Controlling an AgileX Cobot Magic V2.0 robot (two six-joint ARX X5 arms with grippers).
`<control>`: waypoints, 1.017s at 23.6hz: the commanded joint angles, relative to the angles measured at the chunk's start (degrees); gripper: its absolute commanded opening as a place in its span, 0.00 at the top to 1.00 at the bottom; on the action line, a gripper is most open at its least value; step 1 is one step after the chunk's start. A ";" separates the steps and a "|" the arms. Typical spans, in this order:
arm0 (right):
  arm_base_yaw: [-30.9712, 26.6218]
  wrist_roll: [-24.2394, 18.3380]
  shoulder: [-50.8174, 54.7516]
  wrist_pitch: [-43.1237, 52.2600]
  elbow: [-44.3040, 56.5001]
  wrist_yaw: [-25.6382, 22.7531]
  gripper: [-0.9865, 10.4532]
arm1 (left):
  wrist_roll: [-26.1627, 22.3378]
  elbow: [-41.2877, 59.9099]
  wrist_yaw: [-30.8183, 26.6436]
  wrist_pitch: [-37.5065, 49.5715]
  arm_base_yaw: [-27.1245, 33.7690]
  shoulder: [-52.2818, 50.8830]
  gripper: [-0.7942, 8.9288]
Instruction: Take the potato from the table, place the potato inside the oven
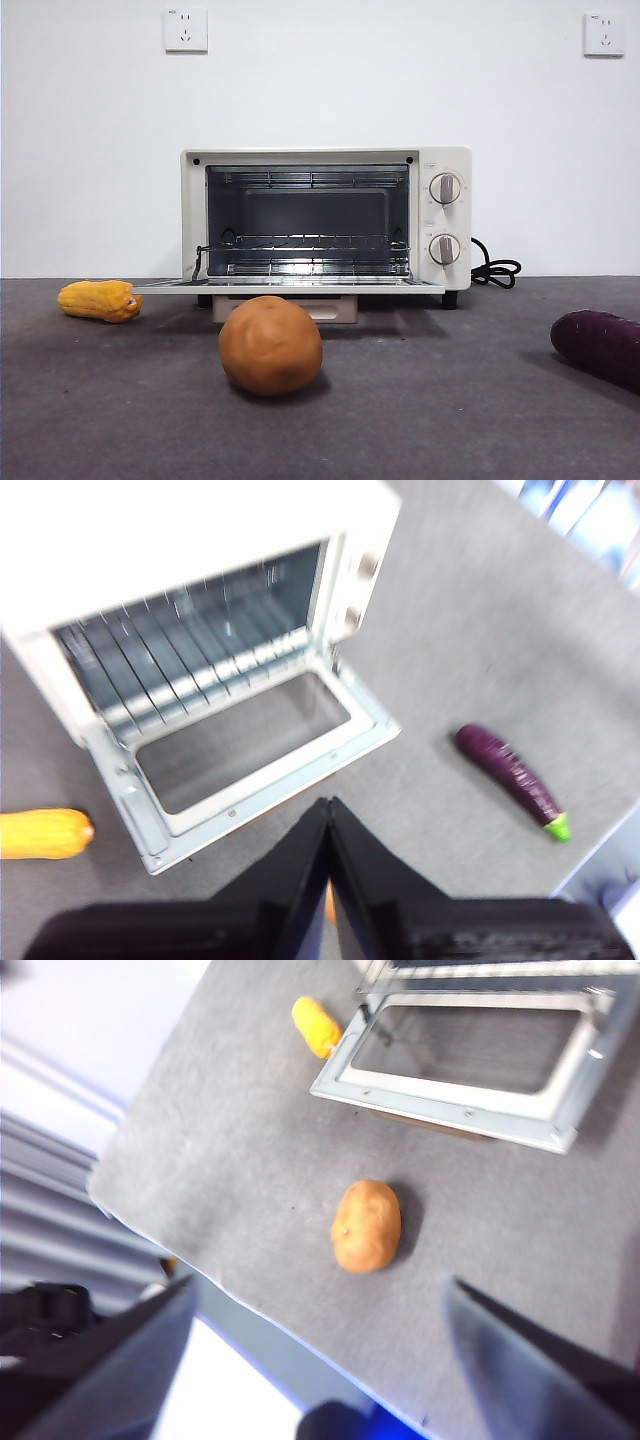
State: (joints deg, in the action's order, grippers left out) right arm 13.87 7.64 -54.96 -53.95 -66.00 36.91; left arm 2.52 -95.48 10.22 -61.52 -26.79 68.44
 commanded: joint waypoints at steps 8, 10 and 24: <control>22.86 1.79 -16.68 11.23 -0.28 -17.92 0.49 | -0.55 0.17 -11.74 -14.03 0.11 -13.09 0.92; 25.00 1.81 -19.47 13.66 -0.28 -19.32 0.49 | -0.50 0.15 -11.74 -14.03 0.11 -14.62 0.92; 32.30 1.29 -43.85 23.71 -6.67 -31.41 0.44 | 2.49 2.29 -11.30 -14.10 0.11 -19.23 0.92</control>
State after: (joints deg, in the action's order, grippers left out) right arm 46.04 9.17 -97.78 -30.44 -72.03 5.76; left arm 4.54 -94.15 -1.10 -75.77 -26.79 49.34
